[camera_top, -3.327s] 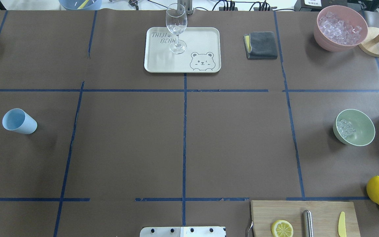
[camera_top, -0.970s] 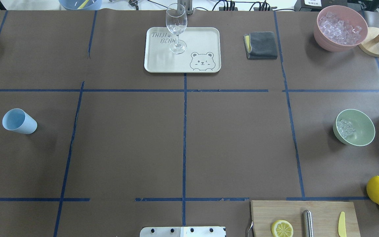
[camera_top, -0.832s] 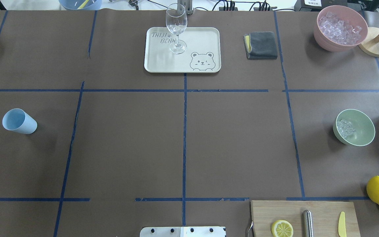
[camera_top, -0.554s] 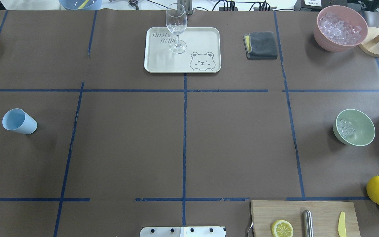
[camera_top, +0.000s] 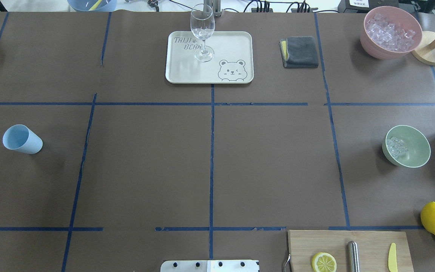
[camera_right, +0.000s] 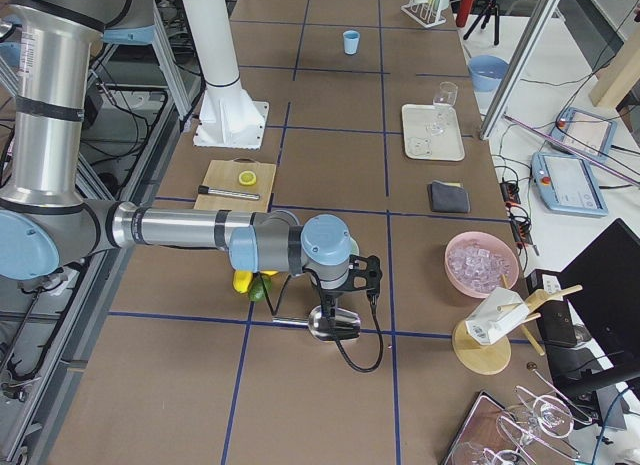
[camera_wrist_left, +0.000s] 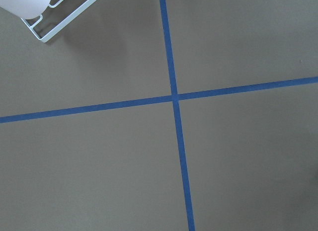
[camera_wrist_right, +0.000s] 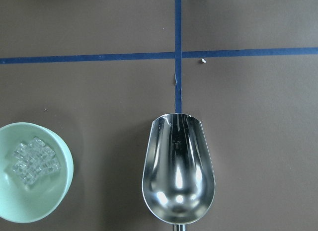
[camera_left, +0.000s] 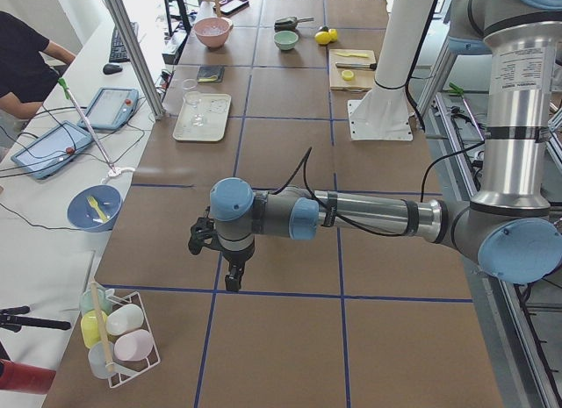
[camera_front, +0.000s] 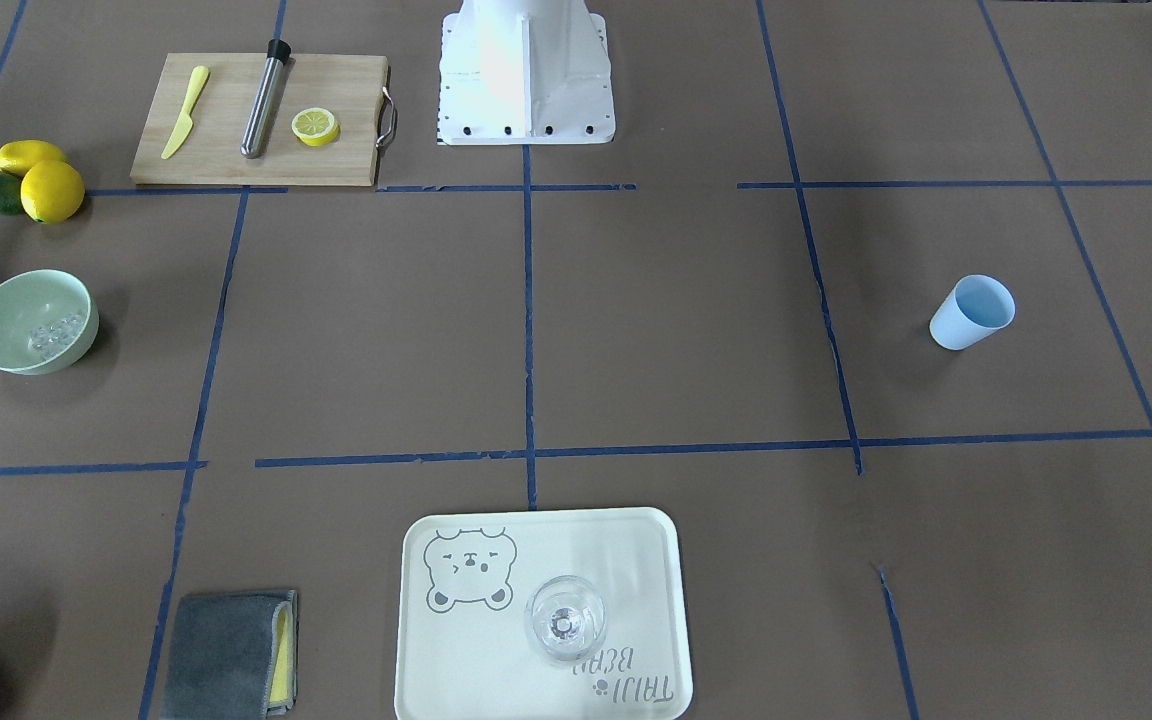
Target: Pour ice into bowl
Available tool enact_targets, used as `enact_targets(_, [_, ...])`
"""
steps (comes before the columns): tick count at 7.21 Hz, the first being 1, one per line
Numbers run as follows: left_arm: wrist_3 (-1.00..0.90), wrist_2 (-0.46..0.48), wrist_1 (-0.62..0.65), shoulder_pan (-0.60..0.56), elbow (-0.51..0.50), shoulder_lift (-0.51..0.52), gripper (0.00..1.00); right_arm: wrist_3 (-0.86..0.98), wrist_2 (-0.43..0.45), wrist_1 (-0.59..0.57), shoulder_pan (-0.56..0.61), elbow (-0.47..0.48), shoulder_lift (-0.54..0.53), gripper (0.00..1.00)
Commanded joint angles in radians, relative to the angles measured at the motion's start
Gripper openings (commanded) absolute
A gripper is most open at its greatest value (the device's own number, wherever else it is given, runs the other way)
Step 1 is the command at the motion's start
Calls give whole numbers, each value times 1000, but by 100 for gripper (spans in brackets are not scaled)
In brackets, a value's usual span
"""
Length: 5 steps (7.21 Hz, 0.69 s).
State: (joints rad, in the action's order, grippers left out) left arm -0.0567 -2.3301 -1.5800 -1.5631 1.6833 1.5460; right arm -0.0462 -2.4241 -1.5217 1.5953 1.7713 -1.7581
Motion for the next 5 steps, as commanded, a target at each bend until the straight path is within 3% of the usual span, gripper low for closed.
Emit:
enact_targets(1, [0, 0, 0, 0, 1, 0, 100, 0, 3, 0, 0, -15, 25, 100])
enact_targets(5, [1, 0, 0, 0, 1, 5, 100, 0, 3, 0, 0, -18, 39, 100])
